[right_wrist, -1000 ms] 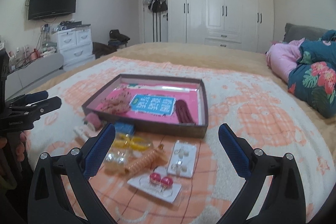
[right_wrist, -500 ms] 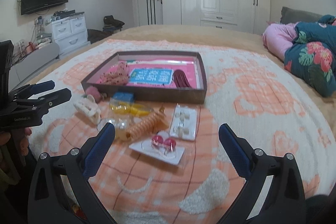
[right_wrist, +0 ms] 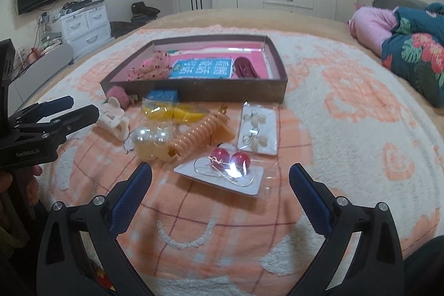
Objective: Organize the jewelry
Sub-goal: 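Grasp the white cloud-shaped claw clip with the left tool while the right tool grasps the red earring packet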
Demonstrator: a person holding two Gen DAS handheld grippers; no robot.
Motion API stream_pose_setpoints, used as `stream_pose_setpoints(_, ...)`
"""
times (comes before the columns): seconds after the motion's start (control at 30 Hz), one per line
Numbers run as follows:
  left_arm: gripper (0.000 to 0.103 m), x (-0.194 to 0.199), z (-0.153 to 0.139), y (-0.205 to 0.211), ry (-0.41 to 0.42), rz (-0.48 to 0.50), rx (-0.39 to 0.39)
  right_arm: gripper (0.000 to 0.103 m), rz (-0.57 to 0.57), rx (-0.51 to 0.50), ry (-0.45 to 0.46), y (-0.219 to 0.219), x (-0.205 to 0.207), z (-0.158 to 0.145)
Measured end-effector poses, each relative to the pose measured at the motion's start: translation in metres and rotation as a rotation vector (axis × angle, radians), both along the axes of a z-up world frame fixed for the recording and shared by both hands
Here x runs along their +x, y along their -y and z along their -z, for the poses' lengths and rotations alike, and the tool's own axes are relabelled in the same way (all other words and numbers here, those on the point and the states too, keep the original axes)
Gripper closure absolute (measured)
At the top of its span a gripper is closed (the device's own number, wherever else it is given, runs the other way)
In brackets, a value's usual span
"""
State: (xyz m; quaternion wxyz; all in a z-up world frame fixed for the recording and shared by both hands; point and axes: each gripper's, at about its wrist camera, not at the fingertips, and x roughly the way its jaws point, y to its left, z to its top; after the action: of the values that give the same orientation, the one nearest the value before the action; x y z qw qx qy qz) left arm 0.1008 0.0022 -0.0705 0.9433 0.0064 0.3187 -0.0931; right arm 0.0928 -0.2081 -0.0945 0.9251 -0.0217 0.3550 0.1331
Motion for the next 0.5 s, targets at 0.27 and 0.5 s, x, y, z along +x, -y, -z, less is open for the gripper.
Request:
stream_pose_setpoints(0.27, 0.011, 0.007, 0.007, 0.001, -0.008, 0.007, -0.017, 0.007, 0.036, 0.02, -0.027, 0.0, 0.014, 0.011)
stream_pose_setpoints(0.5, 0.011, 0.019, 0.015, -0.003, -0.037, -0.017, -0.054, 0.014, 0.045, 0.026, -0.063, 0.003, 0.022, 0.021)
